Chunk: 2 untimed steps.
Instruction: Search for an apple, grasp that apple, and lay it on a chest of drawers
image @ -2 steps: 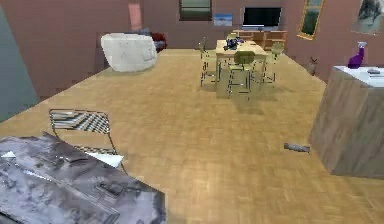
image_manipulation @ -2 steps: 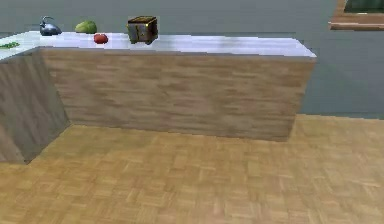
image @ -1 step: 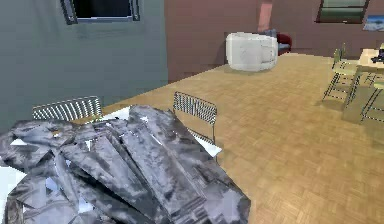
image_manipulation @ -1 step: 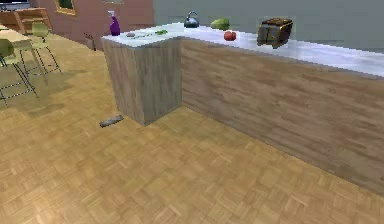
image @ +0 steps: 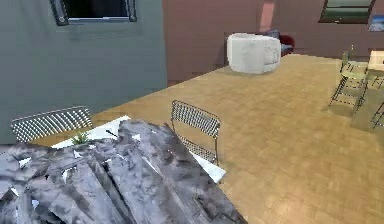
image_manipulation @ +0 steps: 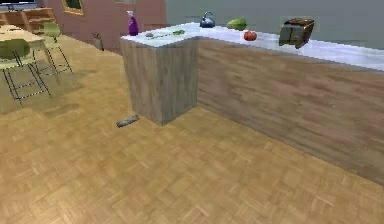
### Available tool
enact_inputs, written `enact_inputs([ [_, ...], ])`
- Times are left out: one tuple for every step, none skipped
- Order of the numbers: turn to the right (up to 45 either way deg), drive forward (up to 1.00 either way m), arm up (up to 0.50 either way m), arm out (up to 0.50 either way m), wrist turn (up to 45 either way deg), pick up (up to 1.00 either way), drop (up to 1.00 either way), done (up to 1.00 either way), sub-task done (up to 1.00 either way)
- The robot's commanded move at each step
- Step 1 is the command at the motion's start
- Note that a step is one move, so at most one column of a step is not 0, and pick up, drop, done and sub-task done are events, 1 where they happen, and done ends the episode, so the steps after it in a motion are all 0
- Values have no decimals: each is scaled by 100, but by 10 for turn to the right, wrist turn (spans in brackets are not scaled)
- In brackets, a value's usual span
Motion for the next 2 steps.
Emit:
enact_inputs([
  [-450, 0, 0, 0, 0, 0, 0, 0, 0],
  [-450, 0, 0, 0, 0, 0, 0, 0, 0],
])
